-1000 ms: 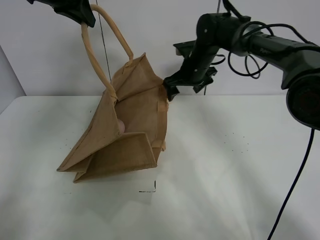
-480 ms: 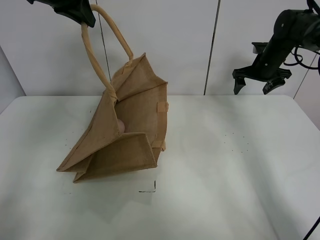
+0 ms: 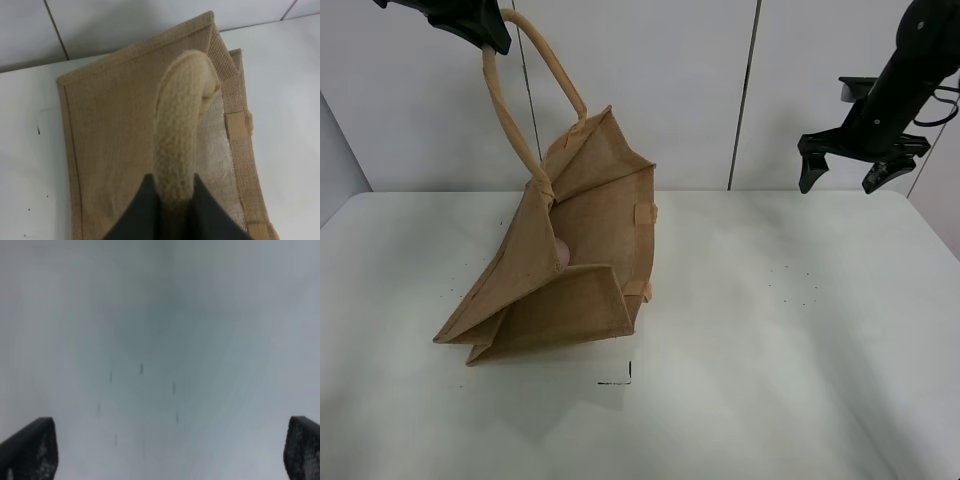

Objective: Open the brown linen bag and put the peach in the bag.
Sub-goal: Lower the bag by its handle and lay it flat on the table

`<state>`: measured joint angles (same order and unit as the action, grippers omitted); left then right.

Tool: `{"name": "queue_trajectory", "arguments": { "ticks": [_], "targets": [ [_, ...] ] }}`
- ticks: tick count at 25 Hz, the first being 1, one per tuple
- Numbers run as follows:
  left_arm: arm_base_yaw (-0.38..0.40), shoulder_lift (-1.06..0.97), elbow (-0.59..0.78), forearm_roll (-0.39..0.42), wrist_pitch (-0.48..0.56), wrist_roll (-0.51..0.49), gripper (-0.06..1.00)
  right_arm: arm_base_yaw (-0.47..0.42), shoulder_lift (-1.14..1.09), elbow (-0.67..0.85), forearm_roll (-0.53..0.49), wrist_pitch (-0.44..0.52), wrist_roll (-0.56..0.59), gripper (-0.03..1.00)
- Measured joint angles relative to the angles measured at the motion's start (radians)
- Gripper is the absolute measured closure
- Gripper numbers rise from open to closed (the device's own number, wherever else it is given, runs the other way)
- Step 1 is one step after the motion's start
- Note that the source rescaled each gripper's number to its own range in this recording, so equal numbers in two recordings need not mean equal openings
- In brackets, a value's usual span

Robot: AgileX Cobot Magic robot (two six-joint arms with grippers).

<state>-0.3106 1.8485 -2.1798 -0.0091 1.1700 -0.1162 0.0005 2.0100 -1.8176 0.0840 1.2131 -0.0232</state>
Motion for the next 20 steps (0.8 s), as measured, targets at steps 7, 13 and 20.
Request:
{"name": "queue_trajectory", "arguments": {
  "ticks": [7, 13, 20],
  "targets": [
    [0.0, 0.0, 0.0, 0.0, 0.0, 0.0, 0.94, 0.0, -0.424, 0.499, 0.0, 0.001, -0.058, -0.03],
    [0.0, 0.0, 0.0, 0.0, 0.0, 0.0, 0.94, 0.0, -0.81, 0.917, -0.02, 0.003, -0.069, -0.03],
    [0.0, 0.0, 0.0, 0.0, 0.0, 0.0, 0.94, 0.0, -1.302, 1.236, -0.022, -0.11, -0.069, -0.03]
  ]
}}
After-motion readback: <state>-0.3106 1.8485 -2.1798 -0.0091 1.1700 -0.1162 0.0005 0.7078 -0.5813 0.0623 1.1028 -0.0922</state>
